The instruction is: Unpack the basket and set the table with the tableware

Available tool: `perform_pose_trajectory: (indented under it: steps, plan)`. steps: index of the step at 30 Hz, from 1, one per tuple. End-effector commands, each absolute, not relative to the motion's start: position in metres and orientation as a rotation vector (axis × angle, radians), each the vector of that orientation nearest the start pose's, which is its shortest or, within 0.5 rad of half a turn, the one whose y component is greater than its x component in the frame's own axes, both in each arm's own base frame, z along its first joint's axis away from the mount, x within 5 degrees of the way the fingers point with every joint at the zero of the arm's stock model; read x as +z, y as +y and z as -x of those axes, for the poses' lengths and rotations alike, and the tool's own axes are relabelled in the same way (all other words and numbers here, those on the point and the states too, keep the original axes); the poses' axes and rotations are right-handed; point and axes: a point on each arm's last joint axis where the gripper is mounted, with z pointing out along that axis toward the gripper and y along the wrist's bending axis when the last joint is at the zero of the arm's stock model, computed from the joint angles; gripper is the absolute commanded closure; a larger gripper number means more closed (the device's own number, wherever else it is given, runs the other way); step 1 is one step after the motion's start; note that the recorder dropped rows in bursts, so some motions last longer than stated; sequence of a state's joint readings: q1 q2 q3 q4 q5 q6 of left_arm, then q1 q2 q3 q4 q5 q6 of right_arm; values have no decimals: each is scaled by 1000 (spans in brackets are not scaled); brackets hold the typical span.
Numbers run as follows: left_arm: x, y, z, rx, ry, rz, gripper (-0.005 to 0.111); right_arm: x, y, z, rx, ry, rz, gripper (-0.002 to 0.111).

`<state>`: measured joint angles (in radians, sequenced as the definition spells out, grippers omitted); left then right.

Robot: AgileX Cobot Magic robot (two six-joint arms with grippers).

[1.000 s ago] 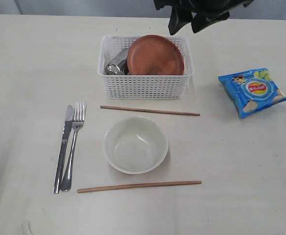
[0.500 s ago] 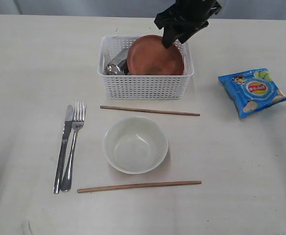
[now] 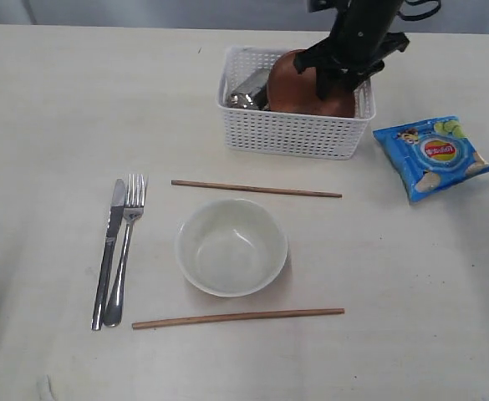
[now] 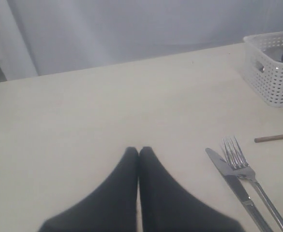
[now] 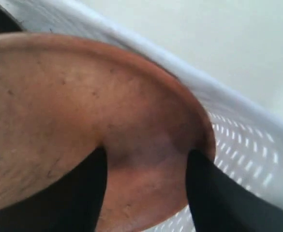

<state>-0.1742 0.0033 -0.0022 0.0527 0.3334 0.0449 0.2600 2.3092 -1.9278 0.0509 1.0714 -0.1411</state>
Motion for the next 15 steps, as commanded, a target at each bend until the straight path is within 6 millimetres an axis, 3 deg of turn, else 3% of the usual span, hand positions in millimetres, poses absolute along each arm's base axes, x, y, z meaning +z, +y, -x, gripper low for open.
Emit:
perform_pose_trajectory:
  steps: [1, 7, 12, 15]
  plan:
    - [184, -8, -53, -41, 1798, -228, 107, 162, 83, -472, 125, 2971, 410, 59]
    - [184, -8, -53, -41, 1798, -228, 107, 173, 83, -469, 530, 2904, 522, 59]
    - [184, -8, -53, -41, 1798, -228, 107, 193, 84, -466, 537, 2818, 638, 59]
    - [184, -8, -53, -41, 1798, -228, 107, 215, 85, -464, 492, 2679, 839, 59]
